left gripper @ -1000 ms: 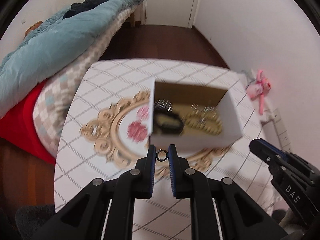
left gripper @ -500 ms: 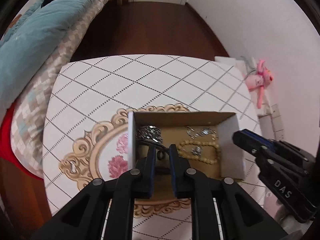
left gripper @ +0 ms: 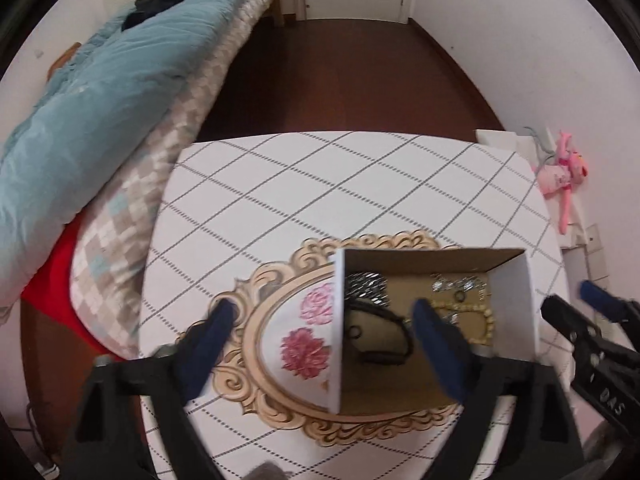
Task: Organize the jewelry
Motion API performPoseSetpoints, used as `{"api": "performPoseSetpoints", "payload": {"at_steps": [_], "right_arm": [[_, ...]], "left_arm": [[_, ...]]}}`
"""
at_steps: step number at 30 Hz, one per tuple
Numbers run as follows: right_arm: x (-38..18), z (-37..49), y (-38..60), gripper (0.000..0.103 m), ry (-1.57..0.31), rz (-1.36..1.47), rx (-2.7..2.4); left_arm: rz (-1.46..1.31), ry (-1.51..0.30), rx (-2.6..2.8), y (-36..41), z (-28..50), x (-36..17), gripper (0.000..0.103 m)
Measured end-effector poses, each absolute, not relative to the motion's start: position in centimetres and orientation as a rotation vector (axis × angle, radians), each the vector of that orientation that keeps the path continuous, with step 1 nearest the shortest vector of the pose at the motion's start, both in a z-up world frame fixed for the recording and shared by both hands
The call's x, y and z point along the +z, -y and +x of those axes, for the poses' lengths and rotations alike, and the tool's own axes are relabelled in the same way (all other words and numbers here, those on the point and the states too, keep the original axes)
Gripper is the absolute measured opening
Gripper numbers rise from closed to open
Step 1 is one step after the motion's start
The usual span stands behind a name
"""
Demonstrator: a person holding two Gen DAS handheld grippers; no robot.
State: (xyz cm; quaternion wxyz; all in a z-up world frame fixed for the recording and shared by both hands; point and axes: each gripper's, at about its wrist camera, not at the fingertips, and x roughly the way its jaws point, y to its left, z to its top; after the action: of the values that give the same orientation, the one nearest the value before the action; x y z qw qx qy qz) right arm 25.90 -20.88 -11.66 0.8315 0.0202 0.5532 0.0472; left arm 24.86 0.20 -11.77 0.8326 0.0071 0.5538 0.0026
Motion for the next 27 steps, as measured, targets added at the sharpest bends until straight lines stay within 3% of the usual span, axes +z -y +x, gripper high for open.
{"api": "performPoseSetpoints", "payload": {"at_steps": [1,3,4,18,27], "right_arm": [[-11.8,25.7,20.8,0.083,-1.175,0.027,0.088],[-12.6,25.0,20.4,0.099,-1.191,-0.012,0.056],[-12.8,24.7,20.3,0.101,-1.196,-0.022,0.05],[-14.4,22.4,20.6,0.103,-1.206,-0.017,-0.028],[-10.9,19.4,21.0,0.103,-1.136,-0.028,-0.055]], "left_arm": [[0.018,-1.168,0.009,-0.3,24.6,-11.9,0.1],[0.035,-1.156,0.023,-0.4,23.8,-12.3,0.103],[0.046,-1.15,0.027,-0.4,23.4,-12.4,0.103],[0.03,-1.171,0.023,-0.1,20.5,-14.2,0.103],[0.018,-1.096,0.039,0.4,17.2,-10.2,0.103]]}}
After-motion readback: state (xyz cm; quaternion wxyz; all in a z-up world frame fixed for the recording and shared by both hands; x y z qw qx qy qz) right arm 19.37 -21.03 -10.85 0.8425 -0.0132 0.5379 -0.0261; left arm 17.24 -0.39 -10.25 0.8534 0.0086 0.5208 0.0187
